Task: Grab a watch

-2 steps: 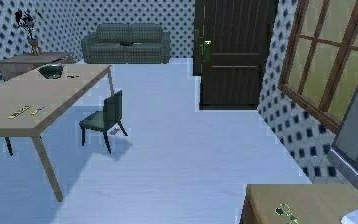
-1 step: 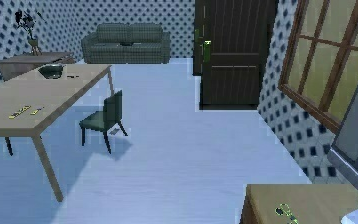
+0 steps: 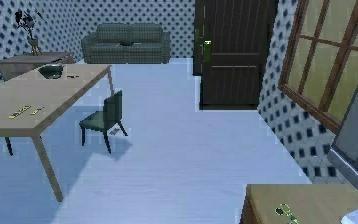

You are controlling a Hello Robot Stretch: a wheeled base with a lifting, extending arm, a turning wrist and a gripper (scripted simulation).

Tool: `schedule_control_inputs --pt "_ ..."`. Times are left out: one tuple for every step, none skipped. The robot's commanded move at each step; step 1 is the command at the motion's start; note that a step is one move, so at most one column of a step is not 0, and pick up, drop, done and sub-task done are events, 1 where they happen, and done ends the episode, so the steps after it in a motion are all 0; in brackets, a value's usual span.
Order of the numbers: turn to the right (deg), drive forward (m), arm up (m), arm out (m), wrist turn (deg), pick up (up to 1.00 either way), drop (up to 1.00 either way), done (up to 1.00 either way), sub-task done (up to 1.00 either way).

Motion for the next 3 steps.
schedule_control_inputs --pt "0.0 0.0 0.0 0.0 45.0 0.0 0.0 0.0 0.0" --pt "0.0 0.0 0.0 0.0 45.0 0.0 0.0 0.0 0.0" --pt "0.0 0.0 0.0 0.0 45.0 0.0 0.0 0.0 0.0"
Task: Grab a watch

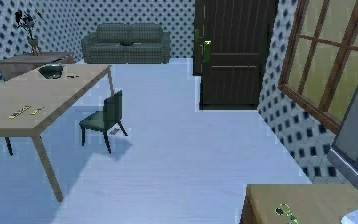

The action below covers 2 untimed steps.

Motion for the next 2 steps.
schedule_control_inputs --pt "0.0 0.0 0.0 0.0 27.0 0.0 0.0 0.0 0.0" --pt "0.0 0.0 -0.3 0.0 0.0 0.0 0.0 0.0 0.0"
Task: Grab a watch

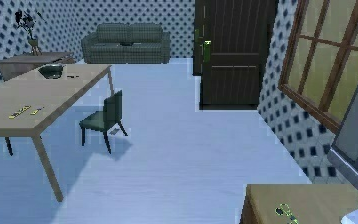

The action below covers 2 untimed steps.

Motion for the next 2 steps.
schedule_control_inputs --pt "0.0 0.0 0.0 0.0 0.0 1.0 0.0 0.0 0.0" --pt "0.0 0.0 0.1 0.0 0.0 0.0 0.0 0.0 0.0"
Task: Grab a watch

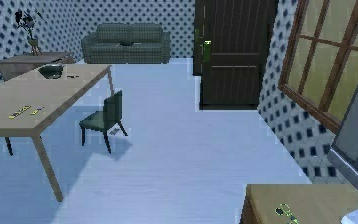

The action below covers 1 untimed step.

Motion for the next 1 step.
schedule_control_inputs --pt "0.0 0.0 0.0 0.0 0.0 0.0 0.0 1.0 0.0"
